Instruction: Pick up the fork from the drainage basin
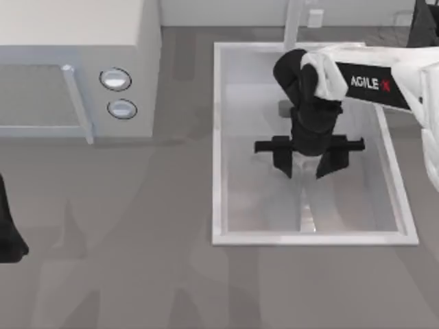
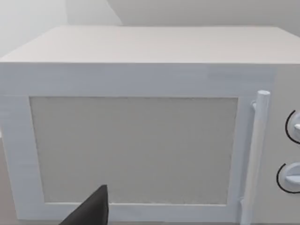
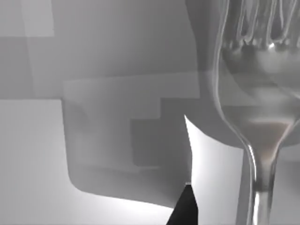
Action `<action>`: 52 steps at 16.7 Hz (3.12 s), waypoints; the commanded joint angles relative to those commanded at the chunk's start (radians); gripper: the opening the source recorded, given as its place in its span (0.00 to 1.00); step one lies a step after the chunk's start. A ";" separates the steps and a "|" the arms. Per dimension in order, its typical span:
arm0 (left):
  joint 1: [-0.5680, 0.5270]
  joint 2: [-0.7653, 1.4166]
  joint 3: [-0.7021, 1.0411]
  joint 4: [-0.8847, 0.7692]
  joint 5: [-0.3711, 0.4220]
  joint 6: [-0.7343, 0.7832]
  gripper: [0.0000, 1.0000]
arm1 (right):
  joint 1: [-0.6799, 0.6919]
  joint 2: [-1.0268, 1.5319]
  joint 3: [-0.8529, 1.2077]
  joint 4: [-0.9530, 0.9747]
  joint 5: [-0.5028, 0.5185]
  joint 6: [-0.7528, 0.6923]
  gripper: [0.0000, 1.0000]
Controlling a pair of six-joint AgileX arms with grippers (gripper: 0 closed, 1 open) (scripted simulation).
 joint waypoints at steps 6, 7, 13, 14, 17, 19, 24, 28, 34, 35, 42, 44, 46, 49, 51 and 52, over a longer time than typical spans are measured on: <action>0.000 0.000 0.000 0.000 0.000 0.000 1.00 | 0.000 0.000 0.000 0.000 0.000 0.000 0.00; 0.000 0.000 0.000 0.000 0.000 0.000 1.00 | 0.000 0.000 0.000 0.000 0.000 0.000 0.00; 0.000 0.000 0.000 0.000 0.000 0.000 1.00 | -0.004 -0.049 0.024 -0.029 0.017 -0.011 0.00; 0.000 0.000 0.000 0.000 0.000 0.000 1.00 | -0.004 -0.053 0.044 -0.052 0.016 -0.011 0.00; 0.000 0.000 0.000 0.000 0.000 0.000 1.00 | -0.003 -0.076 0.139 -0.175 0.016 -0.011 0.00; 0.000 0.000 0.000 0.000 0.000 0.000 1.00 | -0.003 -0.099 0.215 -0.283 0.016 -0.011 0.00; 0.000 0.000 0.000 0.000 0.000 0.000 1.00 | -0.005 -0.158 0.372 -0.494 0.015 -0.014 0.00; 0.000 0.000 0.000 0.000 0.000 0.000 1.00 | -0.006 -0.164 0.388 -0.511 0.015 -0.014 0.00; 0.000 0.000 0.000 0.000 0.000 0.000 1.00 | -0.068 -0.270 0.277 -0.503 0.011 -0.077 0.00; 0.000 0.000 0.000 0.000 0.000 0.000 1.00 | -0.094 -0.318 0.225 -0.500 0.010 -0.103 0.00; 0.000 0.000 0.000 0.000 0.000 0.000 1.00 | -0.324 -0.766 -0.294 -0.478 -0.002 -0.335 0.00; 0.000 0.000 0.000 0.000 0.000 0.000 1.00 | -0.383 -0.873 -0.404 -0.473 -0.006 -0.395 0.00; 0.000 0.000 0.000 0.000 0.000 0.000 1.00 | -0.425 -0.939 -0.471 -0.470 -0.008 -0.437 0.00; 0.000 0.000 0.000 0.000 0.000 0.000 1.00 | -0.442 -0.964 -0.496 -0.468 -0.009 -0.454 0.00; 0.000 0.000 0.000 0.000 0.000 0.000 1.00 | -0.442 -0.964 -0.496 -0.468 -0.009 -0.454 0.00; 0.000 0.000 0.000 0.000 0.000 0.000 1.00 | -0.437 -0.960 -0.493 -0.469 -0.007 -0.452 0.00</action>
